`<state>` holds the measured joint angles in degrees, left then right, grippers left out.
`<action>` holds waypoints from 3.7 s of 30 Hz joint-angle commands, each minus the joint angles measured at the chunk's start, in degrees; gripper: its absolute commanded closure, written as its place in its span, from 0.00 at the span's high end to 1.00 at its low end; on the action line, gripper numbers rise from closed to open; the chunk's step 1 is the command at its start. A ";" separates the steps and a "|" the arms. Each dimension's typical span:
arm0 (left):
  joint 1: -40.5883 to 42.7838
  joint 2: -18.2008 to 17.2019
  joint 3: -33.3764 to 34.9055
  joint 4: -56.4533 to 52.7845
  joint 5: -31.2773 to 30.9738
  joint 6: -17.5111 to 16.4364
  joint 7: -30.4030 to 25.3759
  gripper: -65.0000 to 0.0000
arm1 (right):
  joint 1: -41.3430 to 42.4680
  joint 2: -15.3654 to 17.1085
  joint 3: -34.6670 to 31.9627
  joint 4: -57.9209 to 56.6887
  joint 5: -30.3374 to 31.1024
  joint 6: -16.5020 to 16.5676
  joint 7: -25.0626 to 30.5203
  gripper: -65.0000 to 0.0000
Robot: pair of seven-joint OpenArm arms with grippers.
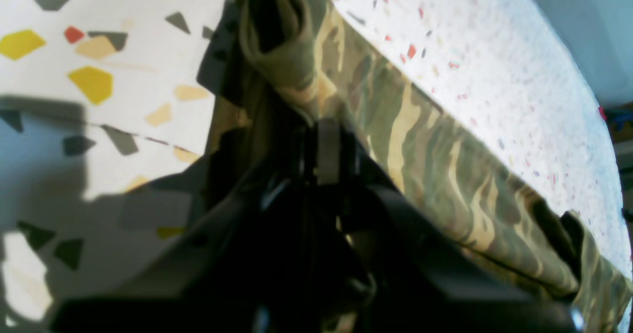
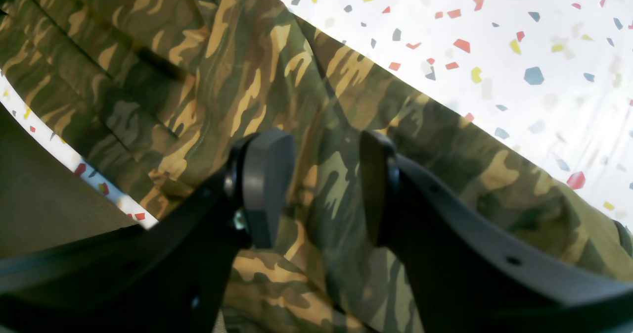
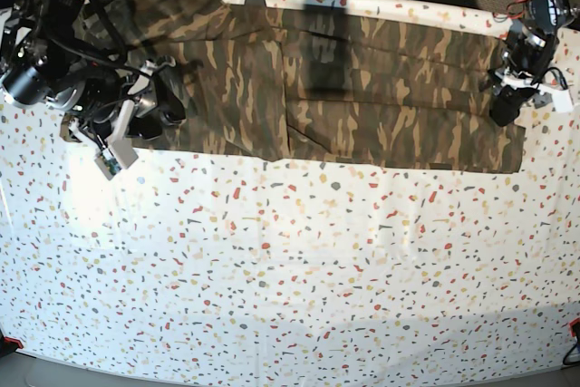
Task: Fold the T-shirt properly
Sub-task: 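Move the left gripper to the strip's other end and grasp it, then lift the strip end with the left gripper and fold it toward the right gripper, then lower the folded end onto the shirt and open the left gripper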
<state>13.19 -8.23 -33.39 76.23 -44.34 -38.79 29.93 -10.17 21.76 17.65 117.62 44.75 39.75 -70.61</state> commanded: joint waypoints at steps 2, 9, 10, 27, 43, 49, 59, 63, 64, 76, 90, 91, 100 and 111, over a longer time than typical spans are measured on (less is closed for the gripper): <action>0.31 -0.70 -0.24 0.85 -0.63 -0.37 -1.36 0.00 | 0.48 0.74 0.35 0.70 0.74 0.25 0.68 0.41; 0.28 -2.80 -0.33 0.85 2.99 1.29 -3.48 0.00 | 0.48 0.76 0.35 0.70 0.72 0.25 0.66 0.41; 0.31 -3.58 -0.33 0.85 2.97 1.31 -3.45 0.00 | 0.48 0.76 0.35 0.70 0.72 0.25 0.66 0.41; 2.82 -13.33 -0.33 5.09 -6.29 4.96 -3.69 0.00 | 0.48 0.74 0.33 0.70 0.94 0.25 0.98 0.41; 9.53 10.97 3.85 26.16 -9.07 1.44 4.83 0.00 | 0.48 0.61 0.33 0.70 3.69 0.25 1.57 0.41; 9.53 13.46 15.67 26.18 -4.96 1.46 5.29 0.00 | 0.50 0.61 0.33 0.70 3.69 0.25 1.57 0.41; 9.51 13.46 32.68 26.18 -2.03 4.85 6.91 0.00 | 0.50 0.63 0.33 0.70 3.69 0.25 1.57 0.41; 9.53 13.46 37.94 26.18 -2.08 4.96 5.46 0.00 | 0.50 0.63 0.33 0.70 3.69 0.25 1.57 0.41; 9.51 13.46 39.21 26.18 -1.70 4.96 4.79 0.00 | 0.50 0.63 0.33 0.70 3.69 0.25 1.60 0.41; 7.91 13.46 47.52 26.18 8.35 4.79 0.50 0.23 | 0.50 0.61 0.33 0.70 3.72 0.25 2.05 0.41; -1.81 13.42 53.24 29.99 0.81 -1.21 13.33 0.41 | 0.52 0.66 0.35 0.70 3.21 0.25 2.21 0.41; -2.23 13.42 53.24 31.21 0.81 -1.21 15.39 0.41 | 0.52 0.66 0.35 0.70 3.19 0.25 2.21 0.41; -1.68 9.38 53.20 41.90 16.00 4.83 22.27 0.41 | 0.50 0.70 0.35 0.68 0.17 0.25 2.75 0.41; -1.42 1.51 53.22 41.90 24.39 14.45 15.93 0.41 | 0.48 0.74 0.35 0.39 -1.42 0.25 3.63 0.41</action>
<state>12.21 -6.90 19.81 117.01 -19.05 -24.10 47.90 -10.17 21.74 17.65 117.45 43.16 39.75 -67.96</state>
